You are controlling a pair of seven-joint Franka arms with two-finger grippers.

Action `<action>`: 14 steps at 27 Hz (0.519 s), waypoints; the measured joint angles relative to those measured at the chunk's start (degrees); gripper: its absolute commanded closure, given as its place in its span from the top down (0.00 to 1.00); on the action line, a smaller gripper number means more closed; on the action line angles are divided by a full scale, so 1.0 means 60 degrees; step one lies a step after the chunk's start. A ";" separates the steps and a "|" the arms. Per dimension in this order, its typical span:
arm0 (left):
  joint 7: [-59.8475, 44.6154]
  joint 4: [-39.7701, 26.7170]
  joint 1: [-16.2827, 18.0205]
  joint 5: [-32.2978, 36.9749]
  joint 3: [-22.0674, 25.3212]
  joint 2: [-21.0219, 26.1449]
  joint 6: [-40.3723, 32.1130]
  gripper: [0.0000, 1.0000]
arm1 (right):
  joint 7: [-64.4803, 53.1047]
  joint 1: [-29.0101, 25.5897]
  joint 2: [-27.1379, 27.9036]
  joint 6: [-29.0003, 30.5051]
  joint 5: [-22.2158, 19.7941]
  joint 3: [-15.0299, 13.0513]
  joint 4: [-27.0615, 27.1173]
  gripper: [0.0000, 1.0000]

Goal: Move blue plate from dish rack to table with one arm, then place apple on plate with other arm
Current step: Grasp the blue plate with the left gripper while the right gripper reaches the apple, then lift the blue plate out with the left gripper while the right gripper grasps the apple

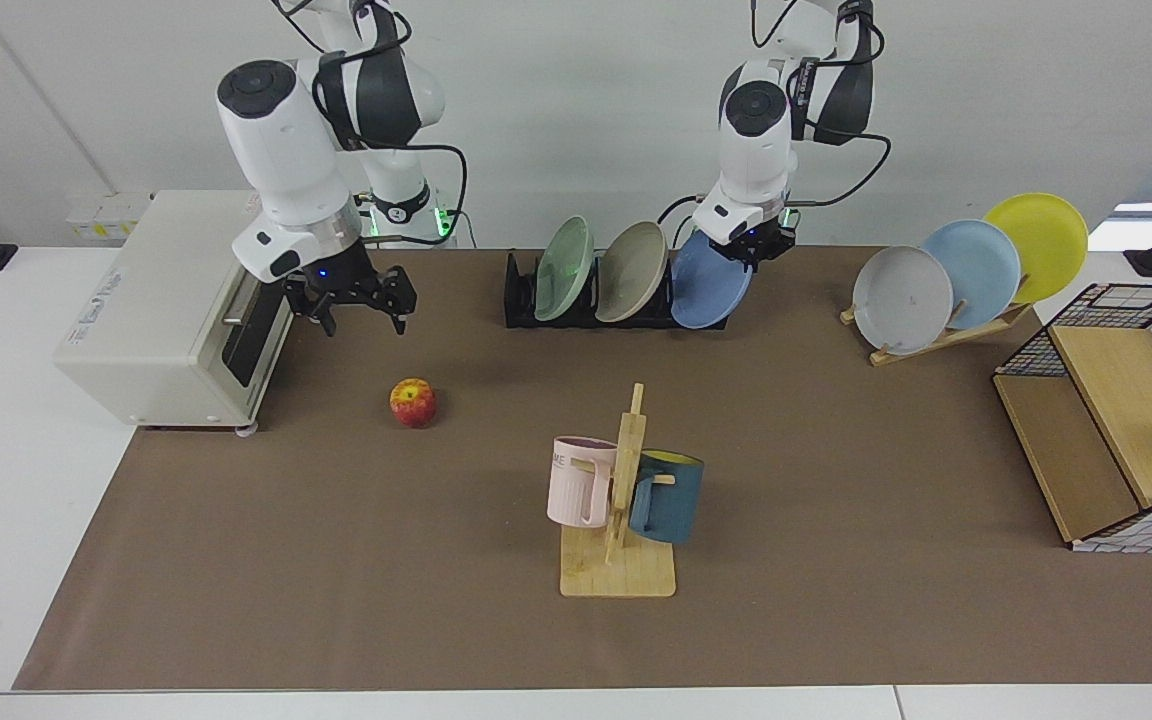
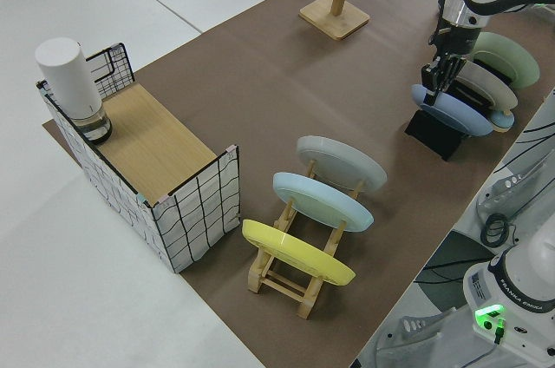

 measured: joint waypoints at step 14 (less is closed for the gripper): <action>-0.0115 0.2575 0.0545 0.0896 0.0127 0.1010 -0.1174 0.00 | 0.0360 0.0146 0.1346 0.1655 0.0000 -0.0003 -0.0883 1.00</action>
